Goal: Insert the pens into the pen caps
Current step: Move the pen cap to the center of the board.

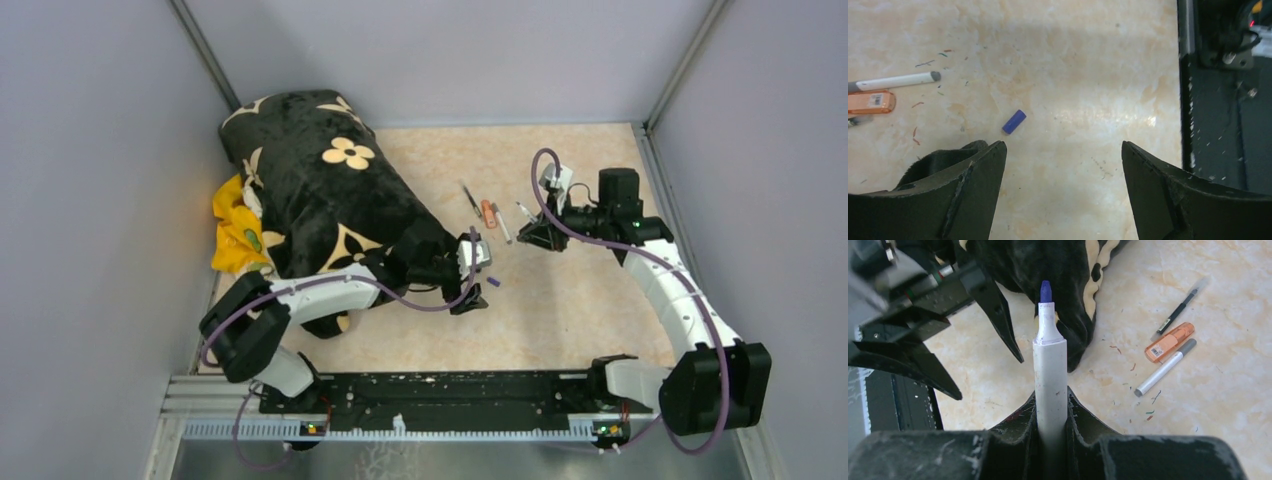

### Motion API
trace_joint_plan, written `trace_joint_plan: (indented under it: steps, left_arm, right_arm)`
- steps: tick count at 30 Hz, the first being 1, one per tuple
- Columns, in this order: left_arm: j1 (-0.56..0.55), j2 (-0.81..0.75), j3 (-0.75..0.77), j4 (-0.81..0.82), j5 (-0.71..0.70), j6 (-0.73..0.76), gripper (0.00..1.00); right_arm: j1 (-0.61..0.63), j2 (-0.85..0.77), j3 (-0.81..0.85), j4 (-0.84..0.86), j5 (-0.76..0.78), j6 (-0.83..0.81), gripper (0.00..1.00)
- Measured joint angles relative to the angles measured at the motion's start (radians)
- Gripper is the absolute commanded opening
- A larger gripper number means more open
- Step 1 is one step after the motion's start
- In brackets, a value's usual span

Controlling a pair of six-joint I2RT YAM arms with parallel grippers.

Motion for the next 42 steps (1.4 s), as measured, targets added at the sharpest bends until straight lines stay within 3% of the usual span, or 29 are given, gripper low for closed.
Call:
trace_joint_plan:
  steps: [8,15,21,33,38,42]
  left_arm:
    - [0.0,0.216,0.166,-0.185,0.073,0.36,0.8]
    - [0.008,0.418,0.379,-0.359,0.061,0.517,0.66]
    - [0.015,0.489,0.42,-0.408,0.032,0.551,0.51]
    - [0.017,0.517,0.447,-0.382,-0.011,0.56,0.49]
    - [0.011,0.524,0.447,-0.372,-0.013,0.57,0.43]
    - [0.003,0.532,0.447,-0.37,-0.013,0.582,0.32]
  right_arm:
    - [-0.047,0.009,0.016,-0.012,0.0,0.01,0.0]
    - [-0.073,0.016,0.021,-0.021,-0.001,0.018,0.0]
    - [-0.075,0.016,0.021,-0.021,0.001,0.022,0.0]
    - [-0.08,0.016,0.021,-0.021,0.0,0.03,0.0]
    - [-0.08,0.018,0.021,-0.021,0.0,0.031,0.0]
    - [-0.082,0.02,0.021,-0.021,-0.003,0.034,0.0]
